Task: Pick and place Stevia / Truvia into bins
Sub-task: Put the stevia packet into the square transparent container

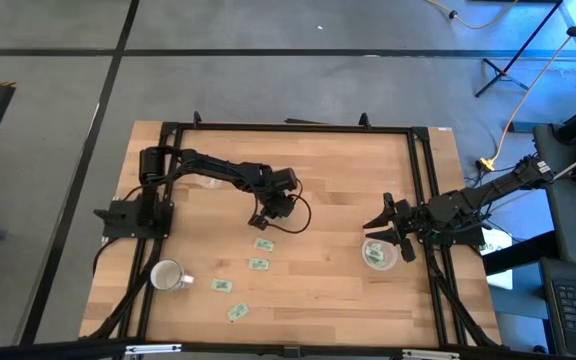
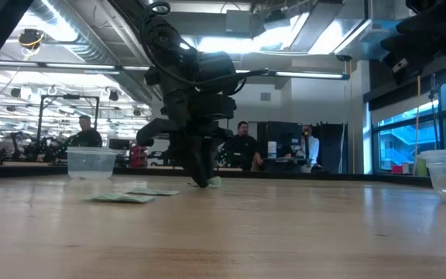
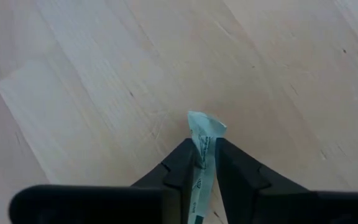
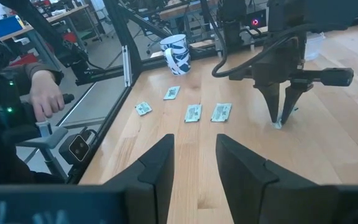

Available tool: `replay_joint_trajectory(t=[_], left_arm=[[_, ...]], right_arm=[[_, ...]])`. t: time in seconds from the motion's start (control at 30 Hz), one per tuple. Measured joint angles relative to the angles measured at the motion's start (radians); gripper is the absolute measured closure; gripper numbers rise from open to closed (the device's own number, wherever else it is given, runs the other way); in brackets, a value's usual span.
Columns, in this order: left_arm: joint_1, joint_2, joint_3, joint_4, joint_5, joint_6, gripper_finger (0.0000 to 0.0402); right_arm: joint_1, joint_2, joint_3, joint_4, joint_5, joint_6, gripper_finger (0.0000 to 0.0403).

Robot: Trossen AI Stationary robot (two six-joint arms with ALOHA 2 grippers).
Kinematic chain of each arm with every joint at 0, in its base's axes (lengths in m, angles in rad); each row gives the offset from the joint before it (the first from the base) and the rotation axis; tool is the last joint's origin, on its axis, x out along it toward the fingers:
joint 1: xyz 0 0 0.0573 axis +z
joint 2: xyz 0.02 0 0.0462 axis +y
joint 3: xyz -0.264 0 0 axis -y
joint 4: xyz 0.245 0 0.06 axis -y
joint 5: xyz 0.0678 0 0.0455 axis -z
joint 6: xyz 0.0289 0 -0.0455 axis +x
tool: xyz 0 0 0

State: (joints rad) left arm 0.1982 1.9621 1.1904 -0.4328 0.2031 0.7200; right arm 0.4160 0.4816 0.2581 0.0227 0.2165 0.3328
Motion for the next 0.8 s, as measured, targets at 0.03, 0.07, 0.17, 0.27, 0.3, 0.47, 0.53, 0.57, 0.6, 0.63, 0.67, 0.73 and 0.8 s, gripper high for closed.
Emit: replay_joint_trajectory(t=[0.03,0.07,0.17,0.27,0.3,0.47,0.53,0.57,0.6,0.63,0.67,0.73,0.8], left_arm=[[0.0,0.0,0.0,0.0,0.0,0.0,0.0343],[0.0,0.0,0.0,0.0,0.0,-0.001,0.0343],[0.0,0.0,0.001,-0.002,-0.003,-0.001,0.0343],[0.0,-0.01,0.0,-0.01,-0.015,-0.008,0.0343],[0.0,-0.014,0.0,-0.013,-0.021,-0.012,0.0343],[0.003,-0.051,-0.003,-0.027,-0.04,-0.053,0.0344],[0.001,-0.068,-0.002,-0.049,-0.075,-0.054,0.0344],[0.001,-0.073,-0.002,-0.059,-0.089,-0.054,0.0344],[0.001,-0.079,-0.002,-0.065,-0.094,-0.055,0.0344],[0.001,-0.083,-0.002,-0.069,-0.095,-0.06,0.0344],[0.001,-0.085,-0.001,-0.065,-0.091,-0.068,0.0344],[0.002,-0.085,0.0,-0.064,-0.089,-0.074,0.0344],[0.001,-0.082,0.0,-0.063,-0.085,-0.075,0.0344]], right_arm=[[0.0,0.0,0.0,0.0,0.0,0.0,0.028],[0.0,0.0,0.0,0.0,0.0,0.0,0.028],[0.0,0.0,0.0,0.0,0.0,0.001,0.028],[0.0,0.0,0.0,0.0,0.0,0.003,0.028],[0.0,0.0,0.0,0.0,0.0,0.003,0.028],[0.0,0.0,0.0,0.0,0.0,0.003,0.028],[0.0,0.0,0.0,0.001,0.0,0.003,0.028],[0.0,0.0,0.0,0.001,0.0,0.003,0.028],[0.0,0.0,0.0,0.001,0.0,0.003,0.028],[0.0,0.0,0.0,0.001,0.0,0.003,0.028],[0.0,0.0,0.0,0.001,0.0,0.002,0.028],[0.0,0.0,0.0,0.001,0.0,0.002,0.028],[0.0,0.0,0.0,0.001,0.0,0.003,0.028]])
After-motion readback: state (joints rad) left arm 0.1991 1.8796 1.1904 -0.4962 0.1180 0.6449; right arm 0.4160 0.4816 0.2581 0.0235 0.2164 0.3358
